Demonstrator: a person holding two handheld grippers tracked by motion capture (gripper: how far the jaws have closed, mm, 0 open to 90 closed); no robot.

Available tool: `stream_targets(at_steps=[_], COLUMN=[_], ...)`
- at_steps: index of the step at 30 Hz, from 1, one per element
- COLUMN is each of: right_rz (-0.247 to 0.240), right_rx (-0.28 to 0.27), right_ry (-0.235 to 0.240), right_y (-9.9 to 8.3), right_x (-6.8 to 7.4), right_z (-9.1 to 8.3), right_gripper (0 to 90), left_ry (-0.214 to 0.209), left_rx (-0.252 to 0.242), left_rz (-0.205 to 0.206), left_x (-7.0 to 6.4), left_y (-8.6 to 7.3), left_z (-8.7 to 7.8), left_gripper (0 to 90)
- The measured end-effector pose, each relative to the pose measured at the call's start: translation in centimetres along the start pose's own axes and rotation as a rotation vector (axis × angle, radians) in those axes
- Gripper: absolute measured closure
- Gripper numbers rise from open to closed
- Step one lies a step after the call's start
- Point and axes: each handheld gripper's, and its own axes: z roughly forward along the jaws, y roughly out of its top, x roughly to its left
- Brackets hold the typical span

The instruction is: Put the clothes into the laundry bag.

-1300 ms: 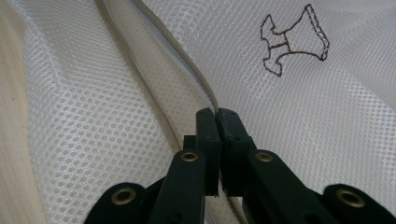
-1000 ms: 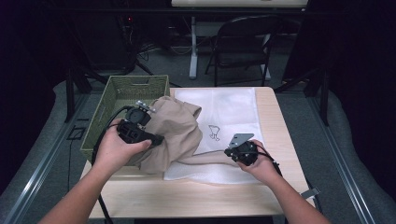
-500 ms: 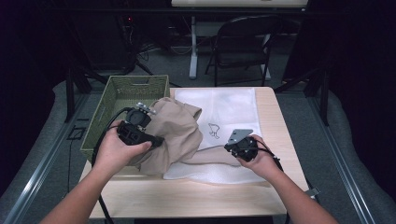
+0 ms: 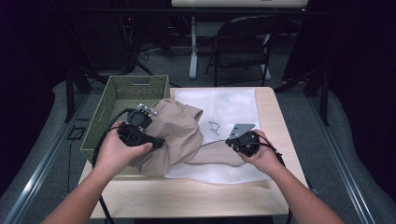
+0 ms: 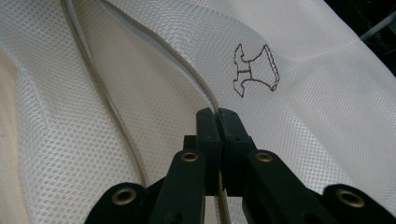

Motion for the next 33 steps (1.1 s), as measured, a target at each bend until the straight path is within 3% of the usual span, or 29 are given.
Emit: stream_targets(at_steps=[12,33], right_rz=[-0.026,0.002], right_rx=[0.002,-0.029], right_ry=[-0.035,-0.041], right_y=[1.6,3.0], right_x=[-1.0,-2.2], right_z=[-0.9,-1.3], right_gripper=[88.1,88.1], left_ry=[-0.016,-0.067], left_rx=[-0.003,0.023], left_rz=[0.016,0.086], left_x=[-0.8,-3.5], left_y=[-0.2,-0.3], left_z=[0.2,2.1], left_gripper=[54.0,54.1])
